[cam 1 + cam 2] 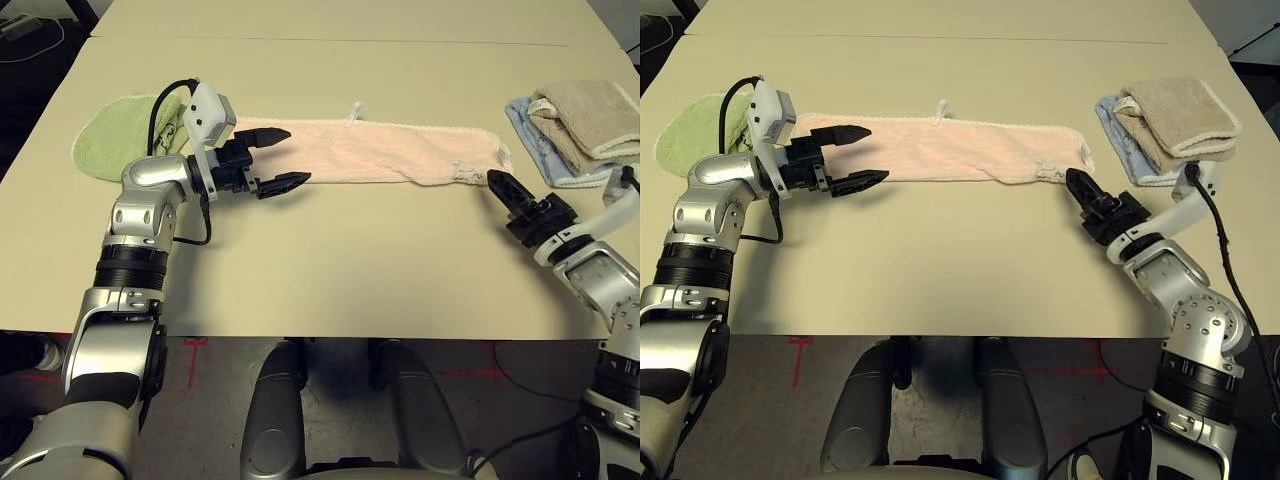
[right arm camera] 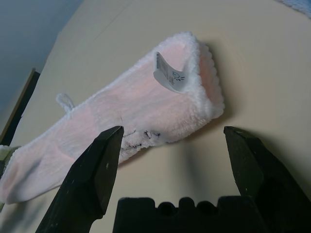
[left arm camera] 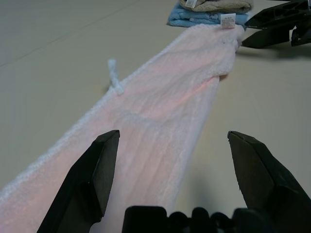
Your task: Fold the towel and set it aside.
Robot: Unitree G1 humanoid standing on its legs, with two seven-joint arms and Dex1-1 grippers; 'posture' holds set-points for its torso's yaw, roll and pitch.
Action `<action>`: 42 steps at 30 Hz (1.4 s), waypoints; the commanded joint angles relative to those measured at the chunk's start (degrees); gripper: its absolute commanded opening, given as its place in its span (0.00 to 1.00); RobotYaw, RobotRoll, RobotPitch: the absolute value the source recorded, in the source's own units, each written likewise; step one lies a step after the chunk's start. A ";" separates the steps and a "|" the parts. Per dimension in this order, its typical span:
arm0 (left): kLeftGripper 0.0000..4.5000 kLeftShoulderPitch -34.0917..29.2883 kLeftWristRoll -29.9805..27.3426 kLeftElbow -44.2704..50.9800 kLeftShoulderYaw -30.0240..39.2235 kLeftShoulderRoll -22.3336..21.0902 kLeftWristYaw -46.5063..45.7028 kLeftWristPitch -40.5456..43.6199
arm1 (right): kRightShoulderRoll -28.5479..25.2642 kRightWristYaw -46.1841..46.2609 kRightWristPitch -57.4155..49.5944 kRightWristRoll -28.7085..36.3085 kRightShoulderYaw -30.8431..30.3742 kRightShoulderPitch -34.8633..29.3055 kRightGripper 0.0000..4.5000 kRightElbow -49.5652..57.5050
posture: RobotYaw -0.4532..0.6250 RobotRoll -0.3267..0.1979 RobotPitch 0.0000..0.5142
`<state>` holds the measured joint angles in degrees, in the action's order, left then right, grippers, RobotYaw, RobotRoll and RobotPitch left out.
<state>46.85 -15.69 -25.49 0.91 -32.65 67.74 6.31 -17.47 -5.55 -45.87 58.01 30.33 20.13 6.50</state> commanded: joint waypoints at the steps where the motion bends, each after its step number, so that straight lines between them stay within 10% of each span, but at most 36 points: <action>1: 1.00 -1.29 0.24 1.53 -0.88 -0.42 0.51 0.64 | 0.70 1.46 0.23 0.60 0.12 0.74 0.99 -1.43 | 0.44 0.62 0.58; 18: 1.00 -1.73 0.23 2.45 -0.97 -0.26 0.50 1.28 | 3.59 8.41 2.09 1.55 0.77 3.81 0.99 -2.60 | 0.44 0.62 0.58; 30: 1.00 -0.55 -1.23 1.69 0.14 0.47 0.55 1.26 | 3.17 8.44 3.07 1.49 0.34 2.89 0.02 -2.04 | 0.44 0.62 0.58; 42: 1.00 -0.12 -1.40 1.63 0.04 0.74 0.31 1.55 | 2.47 6.98 3.59 0.82 -0.52 3.22 0.01 -1.67 | 0.44 0.62 0.58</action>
<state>46.56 -16.75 -23.67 1.14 -32.12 67.80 7.74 -14.30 2.07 -42.81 59.24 29.86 24.03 4.48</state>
